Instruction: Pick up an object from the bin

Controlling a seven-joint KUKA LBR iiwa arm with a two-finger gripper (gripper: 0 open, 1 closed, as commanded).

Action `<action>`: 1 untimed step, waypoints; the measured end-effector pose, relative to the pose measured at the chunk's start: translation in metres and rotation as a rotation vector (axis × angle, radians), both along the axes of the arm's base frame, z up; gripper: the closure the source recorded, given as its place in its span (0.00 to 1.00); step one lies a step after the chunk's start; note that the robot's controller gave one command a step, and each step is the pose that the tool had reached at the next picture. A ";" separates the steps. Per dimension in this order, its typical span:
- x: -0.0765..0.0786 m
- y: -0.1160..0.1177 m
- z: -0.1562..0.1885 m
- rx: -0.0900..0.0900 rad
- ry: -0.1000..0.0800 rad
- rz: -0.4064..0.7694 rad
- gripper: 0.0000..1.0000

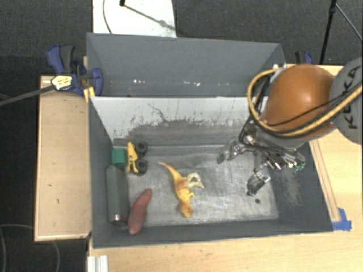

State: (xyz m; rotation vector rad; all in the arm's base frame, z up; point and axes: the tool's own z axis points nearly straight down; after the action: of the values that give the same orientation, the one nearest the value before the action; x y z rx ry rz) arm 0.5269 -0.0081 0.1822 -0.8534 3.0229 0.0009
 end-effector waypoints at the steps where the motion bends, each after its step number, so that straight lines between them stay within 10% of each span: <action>1: -0.003 0.015 -0.040 0.000 -0.011 -0.037 0.00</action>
Offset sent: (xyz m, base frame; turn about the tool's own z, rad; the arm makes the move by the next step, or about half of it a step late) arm 0.0092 0.0539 -0.1122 -0.1039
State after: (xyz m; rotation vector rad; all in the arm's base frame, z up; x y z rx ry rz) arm 0.5243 0.0071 0.1418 -0.7943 3.0275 -0.0036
